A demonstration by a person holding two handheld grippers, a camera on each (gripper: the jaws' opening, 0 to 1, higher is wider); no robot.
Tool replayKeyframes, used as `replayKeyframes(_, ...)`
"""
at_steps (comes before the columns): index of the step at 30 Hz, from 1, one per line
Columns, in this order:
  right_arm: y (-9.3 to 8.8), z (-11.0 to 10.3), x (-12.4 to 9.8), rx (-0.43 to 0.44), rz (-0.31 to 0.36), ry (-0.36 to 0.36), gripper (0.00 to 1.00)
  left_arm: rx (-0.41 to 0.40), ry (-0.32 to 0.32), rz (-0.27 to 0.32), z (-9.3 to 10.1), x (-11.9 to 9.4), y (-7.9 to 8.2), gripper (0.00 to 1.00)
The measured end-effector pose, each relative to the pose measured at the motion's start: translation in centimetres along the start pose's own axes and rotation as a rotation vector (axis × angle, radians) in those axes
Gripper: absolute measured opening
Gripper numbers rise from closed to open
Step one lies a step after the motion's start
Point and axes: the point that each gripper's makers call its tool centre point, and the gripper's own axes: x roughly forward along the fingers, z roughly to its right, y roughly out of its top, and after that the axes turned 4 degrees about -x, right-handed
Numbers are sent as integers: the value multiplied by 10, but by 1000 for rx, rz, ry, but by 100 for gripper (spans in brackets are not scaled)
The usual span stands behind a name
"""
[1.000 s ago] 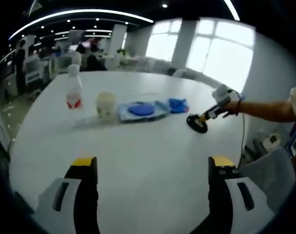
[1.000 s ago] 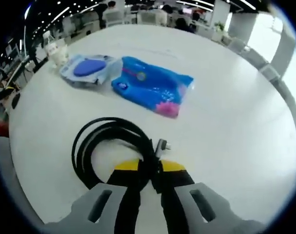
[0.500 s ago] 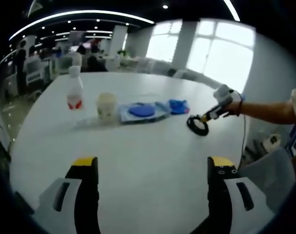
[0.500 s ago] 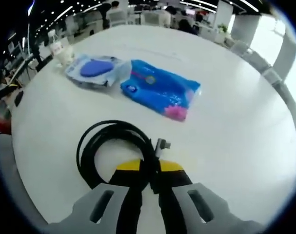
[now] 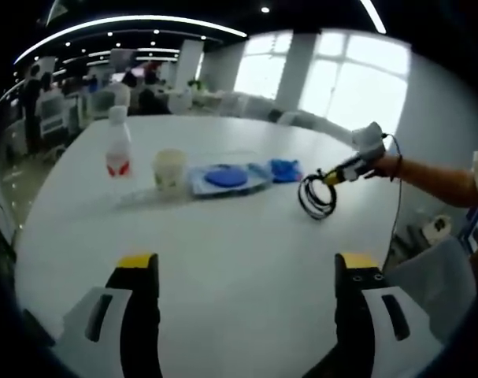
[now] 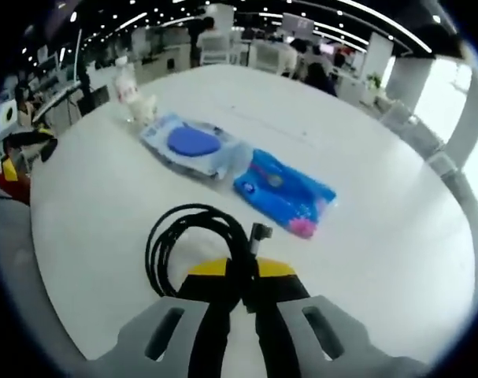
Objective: Arrange the tabletop items into an orderly group along one side of the table until the central work area is clear of visible clutter.
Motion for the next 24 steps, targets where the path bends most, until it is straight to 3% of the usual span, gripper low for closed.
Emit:
replayKeyframes(14,53,-28,-30,-59,121,46,9,-1,-3,-6,0,-1,-1,88)
replayKeyframes(24,68,-40,-31,-86,133,72,9,0,-7,-11,1,-1,-2,88)
